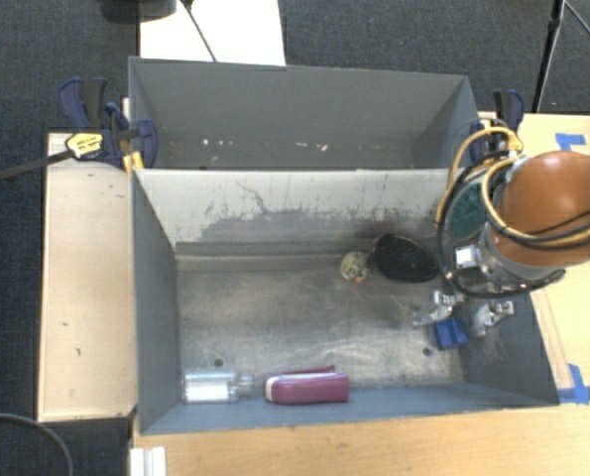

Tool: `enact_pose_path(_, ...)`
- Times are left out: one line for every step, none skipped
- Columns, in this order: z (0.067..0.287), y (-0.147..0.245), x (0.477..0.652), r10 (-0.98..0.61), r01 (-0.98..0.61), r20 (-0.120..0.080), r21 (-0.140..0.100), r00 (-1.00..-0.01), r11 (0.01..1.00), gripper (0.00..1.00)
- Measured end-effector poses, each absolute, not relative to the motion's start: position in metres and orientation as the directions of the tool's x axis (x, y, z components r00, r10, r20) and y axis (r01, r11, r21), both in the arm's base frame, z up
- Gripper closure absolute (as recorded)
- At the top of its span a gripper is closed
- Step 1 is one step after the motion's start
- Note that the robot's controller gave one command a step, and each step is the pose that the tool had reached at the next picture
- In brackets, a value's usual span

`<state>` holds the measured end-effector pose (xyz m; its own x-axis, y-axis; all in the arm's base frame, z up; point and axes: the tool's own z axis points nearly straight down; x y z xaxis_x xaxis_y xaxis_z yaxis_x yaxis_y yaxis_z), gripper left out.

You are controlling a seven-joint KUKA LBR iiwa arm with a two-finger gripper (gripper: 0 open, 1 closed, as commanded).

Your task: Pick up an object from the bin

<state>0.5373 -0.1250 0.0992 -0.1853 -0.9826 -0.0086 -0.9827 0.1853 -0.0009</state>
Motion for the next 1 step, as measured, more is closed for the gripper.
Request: enact_pose_path(0.0988,-0.1303,0.5372,-0.981,-0.981,-0.003,-0.001,-0.196,0.196,1.00)
